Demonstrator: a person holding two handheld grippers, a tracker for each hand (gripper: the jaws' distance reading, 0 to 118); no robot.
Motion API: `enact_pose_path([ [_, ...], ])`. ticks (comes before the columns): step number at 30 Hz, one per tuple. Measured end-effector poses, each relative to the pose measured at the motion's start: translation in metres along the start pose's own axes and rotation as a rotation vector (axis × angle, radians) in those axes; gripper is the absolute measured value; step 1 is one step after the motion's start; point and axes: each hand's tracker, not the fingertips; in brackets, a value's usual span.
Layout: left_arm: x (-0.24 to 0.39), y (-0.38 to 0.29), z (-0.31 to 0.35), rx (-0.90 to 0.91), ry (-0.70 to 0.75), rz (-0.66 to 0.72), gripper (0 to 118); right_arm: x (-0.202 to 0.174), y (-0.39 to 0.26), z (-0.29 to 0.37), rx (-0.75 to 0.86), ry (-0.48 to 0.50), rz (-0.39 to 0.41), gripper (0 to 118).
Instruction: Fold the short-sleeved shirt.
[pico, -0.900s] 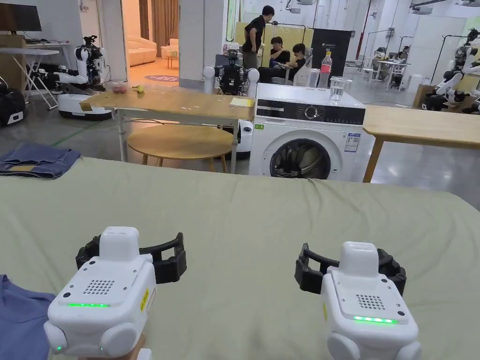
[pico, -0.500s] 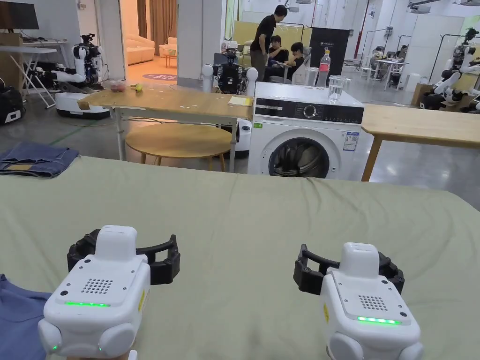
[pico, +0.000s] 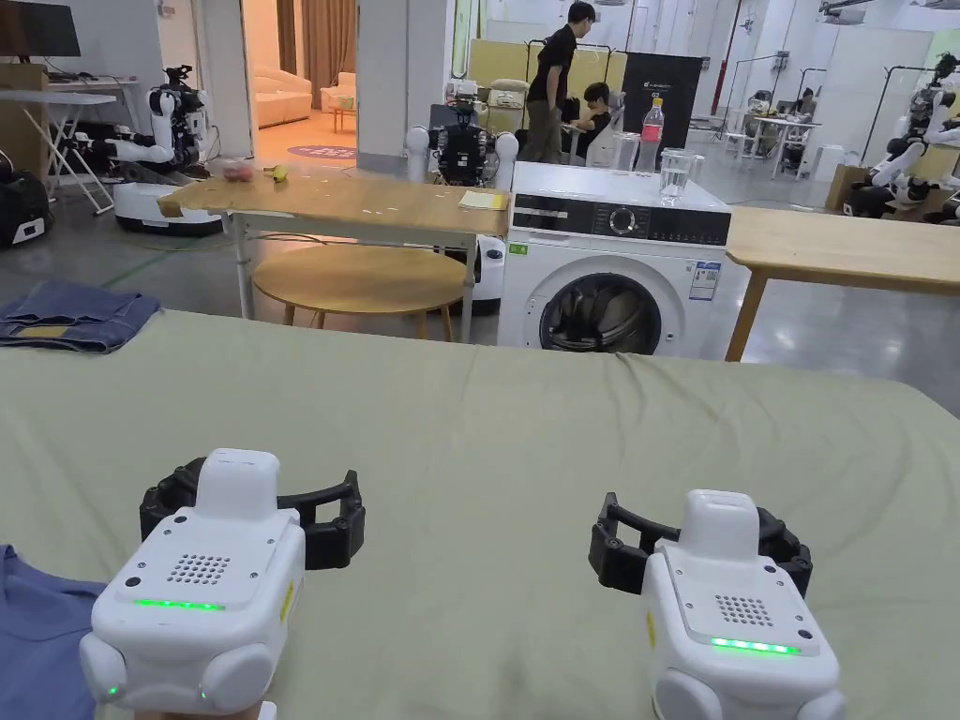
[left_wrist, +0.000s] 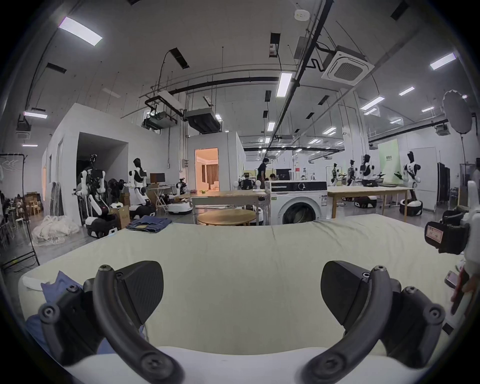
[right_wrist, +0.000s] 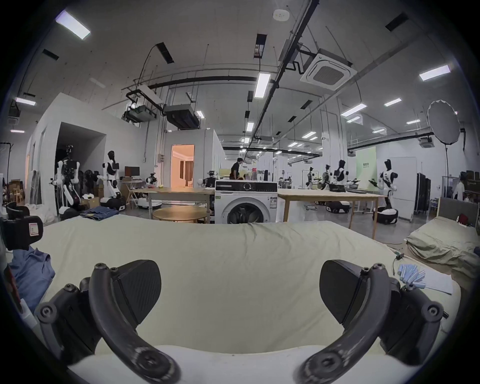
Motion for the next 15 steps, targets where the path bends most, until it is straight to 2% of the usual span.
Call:
enact_pose_path([
  [15, 0.0022, 0.0014, 0.0044, 0.005, 0.002, -0.019, 118, -0.0030, 0.0009, 0.0035, 0.002, -0.003, 0.003, 118],
])
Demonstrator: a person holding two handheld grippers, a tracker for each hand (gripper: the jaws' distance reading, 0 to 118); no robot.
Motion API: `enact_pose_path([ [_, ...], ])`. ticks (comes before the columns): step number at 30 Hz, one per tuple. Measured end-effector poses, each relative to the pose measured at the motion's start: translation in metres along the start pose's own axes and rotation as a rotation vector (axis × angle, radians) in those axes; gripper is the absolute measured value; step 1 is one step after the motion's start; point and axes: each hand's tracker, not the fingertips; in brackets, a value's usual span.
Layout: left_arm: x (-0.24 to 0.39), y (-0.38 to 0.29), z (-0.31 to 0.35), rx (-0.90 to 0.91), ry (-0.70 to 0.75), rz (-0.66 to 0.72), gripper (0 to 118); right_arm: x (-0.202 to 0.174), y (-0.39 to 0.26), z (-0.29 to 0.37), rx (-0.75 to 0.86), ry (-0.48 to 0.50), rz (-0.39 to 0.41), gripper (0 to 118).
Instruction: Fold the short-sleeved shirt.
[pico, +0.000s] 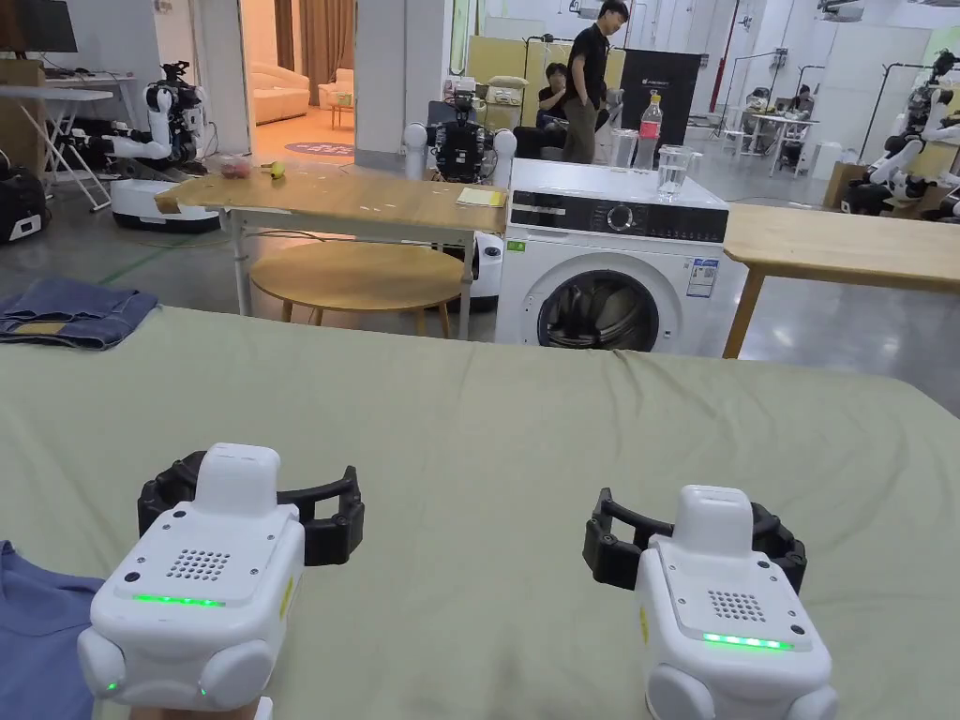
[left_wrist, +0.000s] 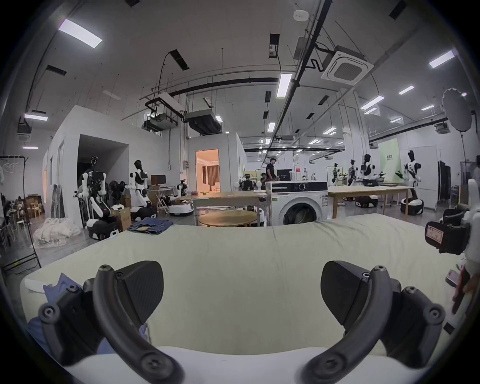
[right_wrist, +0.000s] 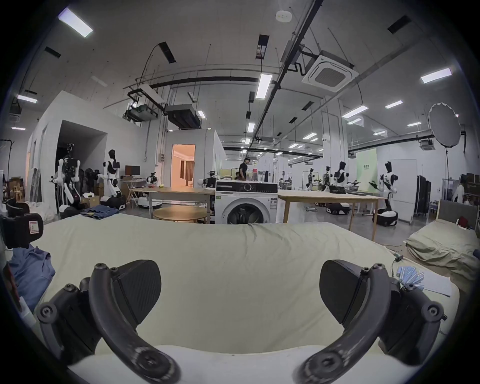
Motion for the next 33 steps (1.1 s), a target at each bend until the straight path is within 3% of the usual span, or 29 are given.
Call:
enact_pose_path([
  [27, -0.003, -0.001, 0.004, -0.014, 0.001, 0.030, 116, -0.001, -0.001, 0.003, -0.028, -0.002, -0.019, 118],
  [29, -0.003, -0.001, 0.004, -0.008, -0.003, 0.040, 104, -0.002, -0.001, 0.004, -0.025, 0.002, -0.020, 111],
  [30, -0.004, -0.001, 0.005, -0.003, -0.014, 0.046, 89, -0.003, -0.001, 0.005, -0.019, 0.003, -0.019, 98],
  [32, -0.002, 0.000, 0.004, -0.020, -0.006, 0.030, 74, -0.006, -0.001, 0.005, -0.016, -0.012, -0.012, 93],
  [33, 0.000, 0.001, 0.002, -0.037, 0.013, 0.015, 56, -0.006, 0.000, 0.004, -0.022, -0.015, -0.014, 77],
])
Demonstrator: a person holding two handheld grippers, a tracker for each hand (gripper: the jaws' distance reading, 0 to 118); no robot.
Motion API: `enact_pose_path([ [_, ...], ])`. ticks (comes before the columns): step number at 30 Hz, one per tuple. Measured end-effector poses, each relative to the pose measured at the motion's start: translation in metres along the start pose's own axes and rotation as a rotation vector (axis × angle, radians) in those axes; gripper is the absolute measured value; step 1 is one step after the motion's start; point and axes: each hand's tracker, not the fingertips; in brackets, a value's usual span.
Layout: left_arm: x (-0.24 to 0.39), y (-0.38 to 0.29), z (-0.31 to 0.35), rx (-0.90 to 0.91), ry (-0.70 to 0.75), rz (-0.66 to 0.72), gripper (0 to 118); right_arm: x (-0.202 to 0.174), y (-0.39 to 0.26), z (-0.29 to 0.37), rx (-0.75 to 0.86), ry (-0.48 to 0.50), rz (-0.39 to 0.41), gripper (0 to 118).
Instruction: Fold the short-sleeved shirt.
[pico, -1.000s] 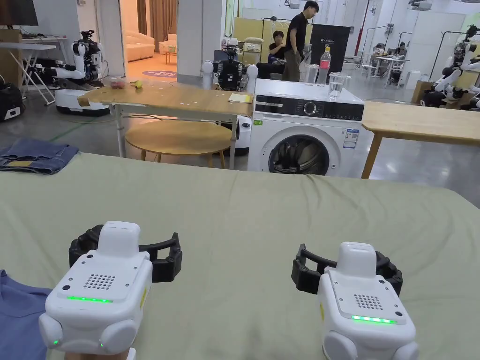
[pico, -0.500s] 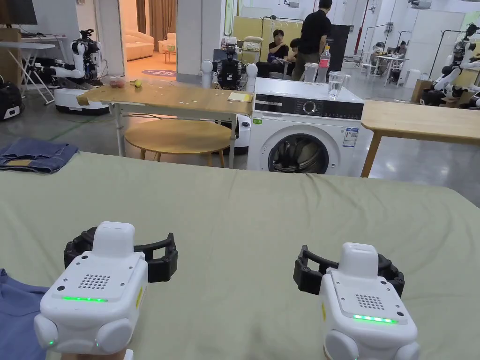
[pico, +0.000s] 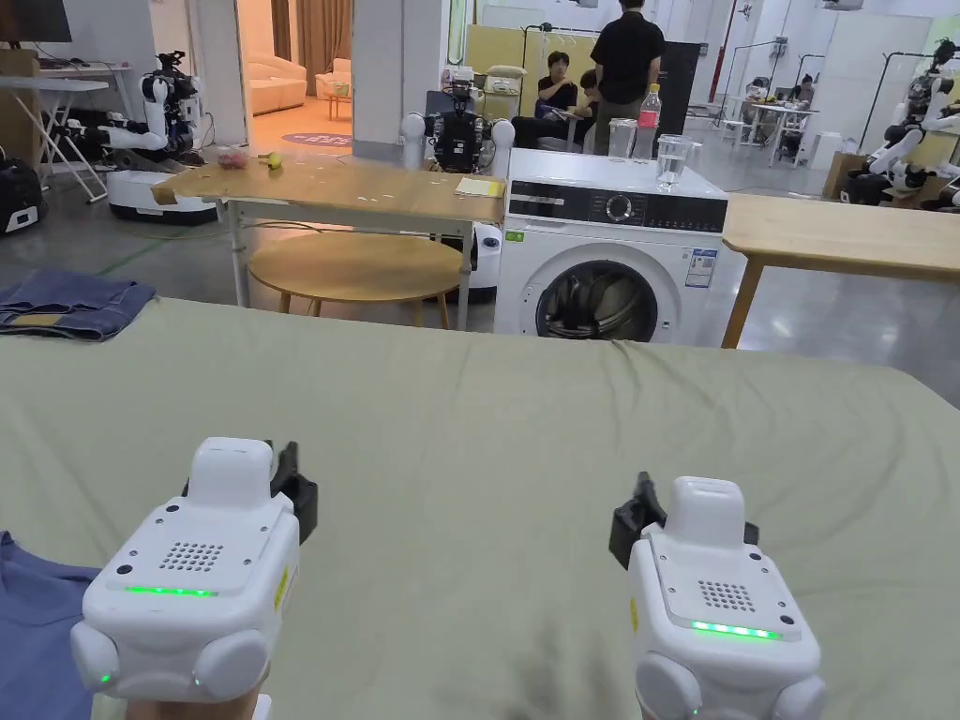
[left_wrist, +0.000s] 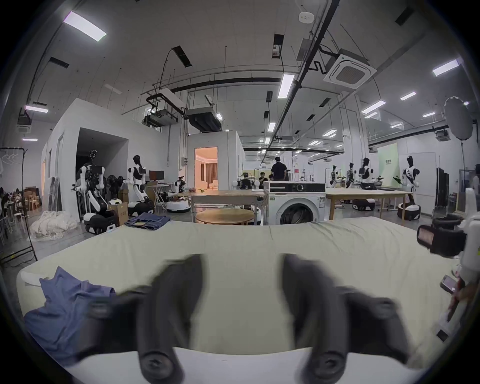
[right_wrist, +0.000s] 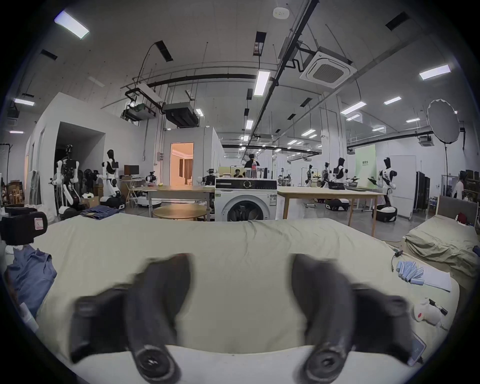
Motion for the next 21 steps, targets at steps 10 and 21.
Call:
enact_pose_path([
  [10, -0.017, 0.005, 0.006, -0.017, 0.050, 0.030, 0, -0.005, 0.006, 0.002, -0.009, 0.033, -0.009, 0],
  [21, -0.125, 0.020, 0.045, -0.204, 0.195, 0.047, 0, -0.095, 0.018, 0.014, -0.005, 0.265, 0.022, 0],
])
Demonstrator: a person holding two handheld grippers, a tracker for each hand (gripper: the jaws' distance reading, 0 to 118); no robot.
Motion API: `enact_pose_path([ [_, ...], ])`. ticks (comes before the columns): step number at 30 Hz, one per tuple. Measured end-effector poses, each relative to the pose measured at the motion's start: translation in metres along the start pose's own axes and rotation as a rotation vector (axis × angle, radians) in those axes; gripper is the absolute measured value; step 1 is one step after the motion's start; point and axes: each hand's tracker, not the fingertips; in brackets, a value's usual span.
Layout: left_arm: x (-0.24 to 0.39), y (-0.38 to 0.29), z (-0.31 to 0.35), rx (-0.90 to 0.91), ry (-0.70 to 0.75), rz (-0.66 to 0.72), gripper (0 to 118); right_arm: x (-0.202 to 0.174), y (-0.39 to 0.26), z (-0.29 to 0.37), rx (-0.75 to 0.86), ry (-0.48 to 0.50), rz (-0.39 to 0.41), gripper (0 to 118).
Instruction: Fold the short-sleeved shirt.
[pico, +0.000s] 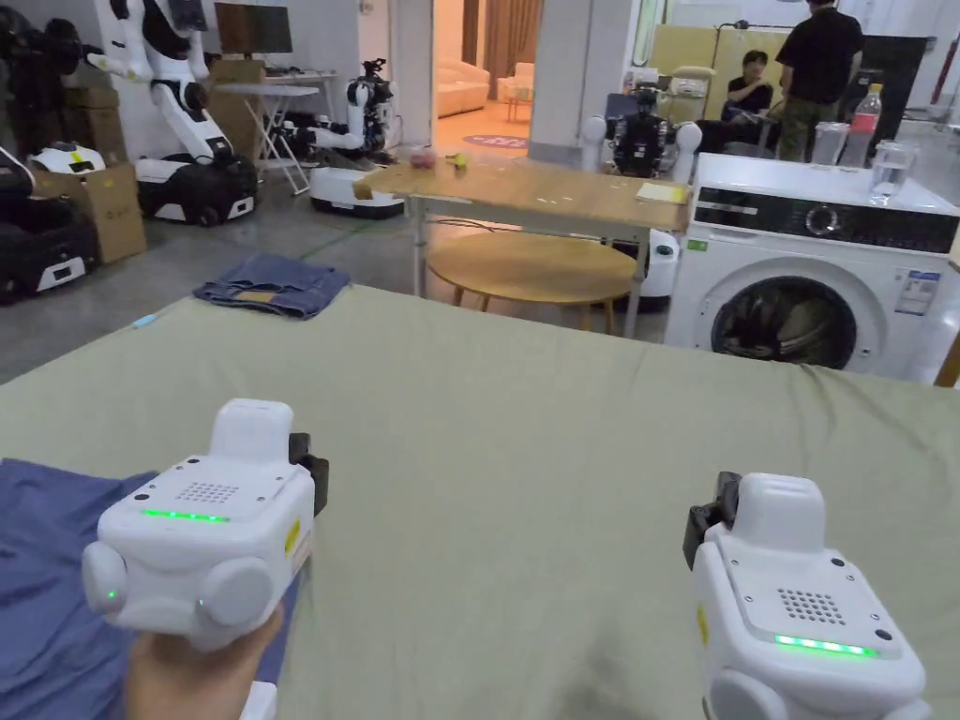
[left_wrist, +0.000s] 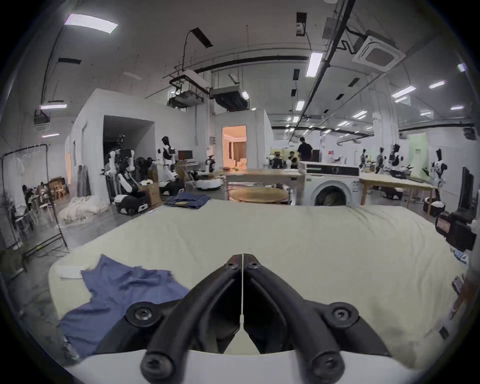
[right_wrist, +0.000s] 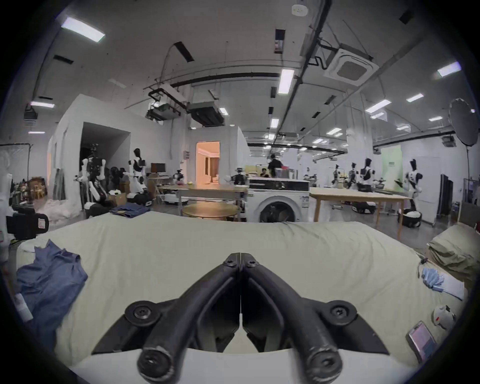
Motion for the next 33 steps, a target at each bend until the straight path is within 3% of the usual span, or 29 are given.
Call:
enact_pose_path([
  [7, -0.094, -0.012, -0.011, -0.333, 0.022, 0.029, 0, -0.062, -0.009, -0.006, -0.052, 0.159, -0.004, 0],
  [14, -0.145, -0.040, -0.053, -0.657, -0.077, 0.118, 3, -0.086, -0.028, -0.010, -0.122, 0.239, 0.025, 0],
  [15, -0.145, -0.044, -0.058, -0.673, -0.094, 0.130, 15, -0.086, -0.030, -0.010, -0.128, 0.241, 0.032, 0],
  [18, -0.142, -0.055, -0.074, -0.703, -0.101, 0.162, 75, -0.083, -0.036, -0.013, -0.149, 0.238, 0.043, 0],
  [19, -0.141, -0.059, -0.080, -0.712, -0.095, 0.164, 82, -0.081, -0.037, -0.013, -0.155, 0.237, 0.043, 0],
  [24, -0.132, -0.101, -0.116, -0.855, -0.008, 0.160, 82, -0.067, -0.040, -0.017, -0.182, 0.214, 0.033, 0],
  [29, -0.118, -0.108, -0.100, -0.743, 0.018, 0.064, 82, -0.053, -0.045, -0.018, -0.197, 0.184, 0.032, 0],
  [30, -0.116, -0.109, -0.098, -0.720, 0.022, 0.065, 80, -0.051, -0.046, -0.019, -0.201, 0.179, 0.024, 0],
  [33, -0.113, -0.107, -0.092, -0.704, 0.013, 0.084, 61, -0.047, -0.048, -0.022, -0.220, 0.174, 0.004, 0],
])
